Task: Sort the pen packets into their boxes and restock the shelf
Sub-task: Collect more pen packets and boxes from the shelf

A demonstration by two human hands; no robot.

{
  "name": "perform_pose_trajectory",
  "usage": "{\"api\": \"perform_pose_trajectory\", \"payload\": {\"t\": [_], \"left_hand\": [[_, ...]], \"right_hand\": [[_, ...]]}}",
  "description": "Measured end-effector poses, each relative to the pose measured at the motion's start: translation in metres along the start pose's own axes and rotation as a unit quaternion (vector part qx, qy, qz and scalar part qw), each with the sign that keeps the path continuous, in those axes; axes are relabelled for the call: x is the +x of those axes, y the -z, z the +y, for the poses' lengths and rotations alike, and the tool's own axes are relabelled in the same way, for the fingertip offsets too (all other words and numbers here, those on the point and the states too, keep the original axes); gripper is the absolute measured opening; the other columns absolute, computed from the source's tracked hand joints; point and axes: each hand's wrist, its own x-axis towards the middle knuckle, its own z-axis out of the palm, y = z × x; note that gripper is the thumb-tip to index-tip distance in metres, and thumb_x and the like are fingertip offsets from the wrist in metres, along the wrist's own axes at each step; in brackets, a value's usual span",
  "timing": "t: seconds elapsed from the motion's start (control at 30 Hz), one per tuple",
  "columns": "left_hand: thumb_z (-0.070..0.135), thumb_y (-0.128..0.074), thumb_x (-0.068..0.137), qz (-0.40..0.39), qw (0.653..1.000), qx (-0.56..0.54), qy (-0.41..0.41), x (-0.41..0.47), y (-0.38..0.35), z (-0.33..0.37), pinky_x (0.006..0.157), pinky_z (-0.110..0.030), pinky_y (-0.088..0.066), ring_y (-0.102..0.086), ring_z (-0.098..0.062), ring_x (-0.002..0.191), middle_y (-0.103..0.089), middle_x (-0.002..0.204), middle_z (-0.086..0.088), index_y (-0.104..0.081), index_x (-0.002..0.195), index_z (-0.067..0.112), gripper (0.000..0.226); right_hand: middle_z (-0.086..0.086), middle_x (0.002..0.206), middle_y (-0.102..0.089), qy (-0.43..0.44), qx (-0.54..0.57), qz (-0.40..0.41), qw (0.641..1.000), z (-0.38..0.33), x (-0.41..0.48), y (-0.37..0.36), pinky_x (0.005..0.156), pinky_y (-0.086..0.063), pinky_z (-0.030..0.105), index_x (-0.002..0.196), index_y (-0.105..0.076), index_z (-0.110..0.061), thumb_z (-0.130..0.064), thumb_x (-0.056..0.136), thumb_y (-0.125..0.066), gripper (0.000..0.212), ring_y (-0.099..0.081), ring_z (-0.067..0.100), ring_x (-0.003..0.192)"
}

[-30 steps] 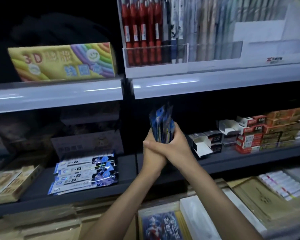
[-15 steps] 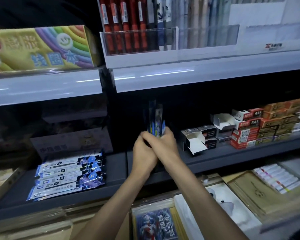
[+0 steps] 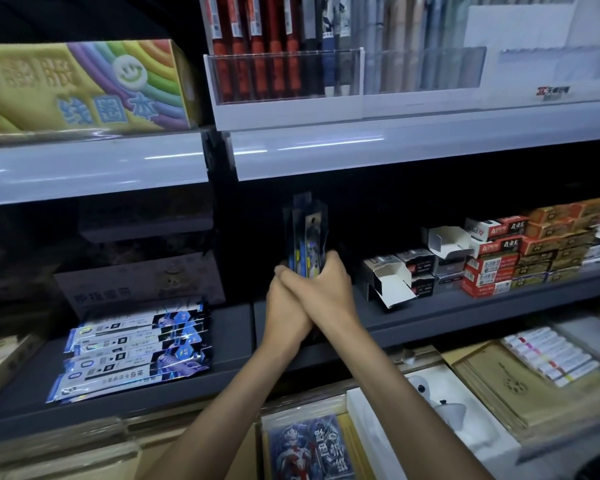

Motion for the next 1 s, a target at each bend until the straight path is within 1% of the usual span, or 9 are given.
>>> {"api": "perform_pose_trajectory", "payload": {"t": [0.07, 0.13, 0.23, 0.37, 0.47, 0.6, 0.77, 0.9, 1.0], "left_hand": [[0.003, -0.064, 0.095, 0.011, 0.999, -0.027, -0.015, 0.003, 0.002, 0.004, 0.063, -0.016, -0.053, -0.067, 0.003, 0.073, -0.072, 0.081, 0.005, -0.069, 0.088, 0.019, 0.018], [0.005, -0.065, 0.095, 0.008, 1.000, -0.024, -0.016, 0.003, 0.002, 0.000, 0.069, -0.023, -0.058, -0.070, -0.004, 0.079, -0.075, 0.086, 0.003, -0.070, 0.092, 0.021, 0.017], [0.003, -0.063, 0.095, -0.019, 1.000, 0.009, 0.007, -0.001, 0.000, -0.006, 0.070, -0.027, -0.057, -0.067, -0.004, 0.078, -0.074, 0.087, 0.003, -0.070, 0.092, 0.019, 0.018], [-0.003, -0.060, 0.098, -0.009, 0.999, -0.022, 0.026, 0.004, 0.000, -0.004, 0.065, -0.015, -0.052, -0.065, 0.003, 0.073, -0.071, 0.088, -0.001, -0.067, 0.106, -0.001, 0.011], [0.004, -0.065, 0.095, -0.037, 0.998, -0.005, 0.050, 0.001, -0.004, -0.010, 0.068, -0.019, -0.055, -0.067, -0.005, 0.081, -0.074, 0.090, 0.001, -0.071, 0.102, 0.006, 0.010], [0.015, -0.067, 0.091, -0.026, 0.997, -0.024, 0.068, 0.001, -0.007, -0.004, 0.075, -0.033, -0.060, -0.071, -0.010, 0.084, -0.076, 0.088, 0.002, -0.075, 0.094, 0.016, 0.009], [0.032, -0.060, 0.086, -0.057, 0.997, 0.031, 0.053, -0.008, -0.006, -0.007, 0.078, -0.048, -0.061, -0.069, -0.010, 0.081, -0.075, 0.084, 0.002, -0.070, 0.085, 0.027, 0.012], [0.042, -0.056, 0.079, -0.055, 0.996, -0.017, 0.069, -0.008, -0.007, 0.001, 0.081, -0.042, -0.057, -0.068, -0.016, 0.085, -0.072, 0.085, 0.004, -0.072, 0.082, 0.033, 0.018], [0.033, -0.059, 0.086, -0.046, 0.996, 0.012, 0.072, -0.010, -0.006, -0.004, 0.082, -0.045, -0.061, -0.072, -0.011, 0.084, -0.076, 0.085, 0.004, -0.071, 0.086, 0.030, 0.013]], "right_hand": [[-0.004, 0.095, -0.066, 0.020, 0.014, -0.010, 1.000, -0.004, 0.002, 0.000, 0.064, -0.050, 0.016, 0.097, -0.056, -0.019, -0.039, 0.076, -0.087, 0.043, -0.066, 0.008, 0.086], [-0.001, 0.097, -0.069, 0.017, 0.027, -0.013, 0.999, 0.001, 0.004, -0.003, 0.067, -0.051, 0.021, 0.095, -0.057, -0.022, -0.035, 0.075, -0.089, 0.040, -0.069, 0.013, 0.088], [-0.001, 0.091, -0.072, 0.006, 0.040, -0.004, 0.999, 0.013, 0.002, -0.007, 0.062, -0.049, 0.015, 0.093, -0.061, -0.021, -0.029, 0.076, -0.088, 0.033, -0.071, 0.014, 0.083], [-0.007, 0.087, -0.071, 0.038, 0.043, 0.014, 0.998, 0.011, 0.002, -0.005, 0.060, -0.049, 0.009, 0.094, -0.060, -0.019, -0.028, 0.077, -0.085, 0.031, -0.069, 0.003, 0.077], [-0.006, 0.087, -0.070, 0.007, 0.036, 0.026, 0.999, 0.016, 0.000, -0.006, 0.063, -0.049, 0.017, 0.093, -0.059, -0.019, -0.027, 0.077, -0.082, 0.029, -0.069, 0.014, 0.081], [-0.006, 0.084, -0.069, 0.024, 0.047, 0.046, 0.998, 0.012, 0.000, -0.002, 0.069, -0.054, 0.027, 0.094, -0.060, -0.019, -0.028, 0.076, -0.078, 0.027, -0.068, 0.012, 0.080], [-0.002, 0.081, -0.073, -0.016, 0.054, -0.012, 0.998, 0.021, 0.003, -0.004, 0.064, -0.052, 0.022, 0.089, -0.066, -0.018, -0.024, 0.079, -0.080, 0.017, -0.071, 0.015, 0.078], [-0.005, 0.085, -0.076, -0.008, 0.077, -0.022, 0.997, 0.016, 0.007, 0.000, 0.070, -0.056, 0.023, 0.094, -0.068, -0.022, -0.032, 0.075, -0.087, 0.029, -0.074, 0.009, 0.080], [-0.003, 0.088, -0.076, -0.003, 0.084, -0.036, 0.996, 0.022, 0.003, -0.001, 0.070, -0.055, 0.020, 0.100, -0.067, -0.020, -0.027, 0.078, -0.086, 0.030, -0.074, 0.009, 0.082]]}}
